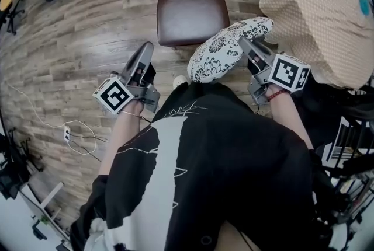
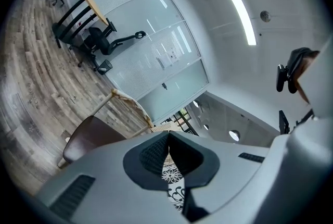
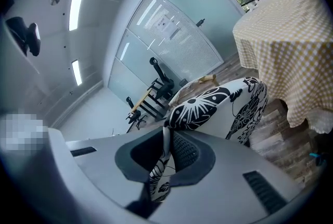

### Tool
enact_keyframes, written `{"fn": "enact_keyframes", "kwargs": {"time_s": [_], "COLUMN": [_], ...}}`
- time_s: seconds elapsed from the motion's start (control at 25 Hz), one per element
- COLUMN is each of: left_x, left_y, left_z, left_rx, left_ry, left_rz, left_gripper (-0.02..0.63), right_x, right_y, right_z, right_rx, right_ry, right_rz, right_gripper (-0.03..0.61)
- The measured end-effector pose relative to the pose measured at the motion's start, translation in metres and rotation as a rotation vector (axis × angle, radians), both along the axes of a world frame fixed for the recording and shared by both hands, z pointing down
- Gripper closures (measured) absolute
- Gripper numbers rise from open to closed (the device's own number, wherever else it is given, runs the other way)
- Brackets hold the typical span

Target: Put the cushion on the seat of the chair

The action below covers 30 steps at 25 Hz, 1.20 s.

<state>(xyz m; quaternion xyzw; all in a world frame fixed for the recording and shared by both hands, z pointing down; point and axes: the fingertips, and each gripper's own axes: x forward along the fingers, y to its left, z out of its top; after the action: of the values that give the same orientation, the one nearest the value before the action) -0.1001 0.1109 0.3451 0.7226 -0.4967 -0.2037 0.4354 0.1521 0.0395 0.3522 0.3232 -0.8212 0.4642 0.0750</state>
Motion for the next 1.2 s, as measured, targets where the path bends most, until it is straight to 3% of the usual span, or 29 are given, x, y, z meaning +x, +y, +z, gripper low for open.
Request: {"fn": "enact_keyframes", "kwargs": {"time_s": [0.2,0.44,1.0,1.2], "left_x": [-0.018,-0.064,-0.11,-0.129], "left_y": [-0.009,-0.015,0.001,0.005], "left_z": [0.0,0.014,0.019,0.018], "left_rx": [0.013,-0.011,-0.005,-0.006], "left_ry": [-0.011,-0.032,0.023,-0.008], "left_rz": [0.034,0.068,-0.003,-0.028], "left_gripper": [0.601,0.601,0.601,0.6], "right_x": [-0.025,-0.078,-0.149,-0.17], "right_y": [-0.009,-0.021,-0.028,-0.043], "right_z": [0.001,0.003,-0.007,-0.003], "right_rx": [0.006,0.009,0.035,0.023], "right_ry": [-0.015,-0.032,0.015,0.013], "right_rz": [0.012,0.039,-0.068,-0.082], "right_gripper": [0.546,0.546,0.546,0.546]}}
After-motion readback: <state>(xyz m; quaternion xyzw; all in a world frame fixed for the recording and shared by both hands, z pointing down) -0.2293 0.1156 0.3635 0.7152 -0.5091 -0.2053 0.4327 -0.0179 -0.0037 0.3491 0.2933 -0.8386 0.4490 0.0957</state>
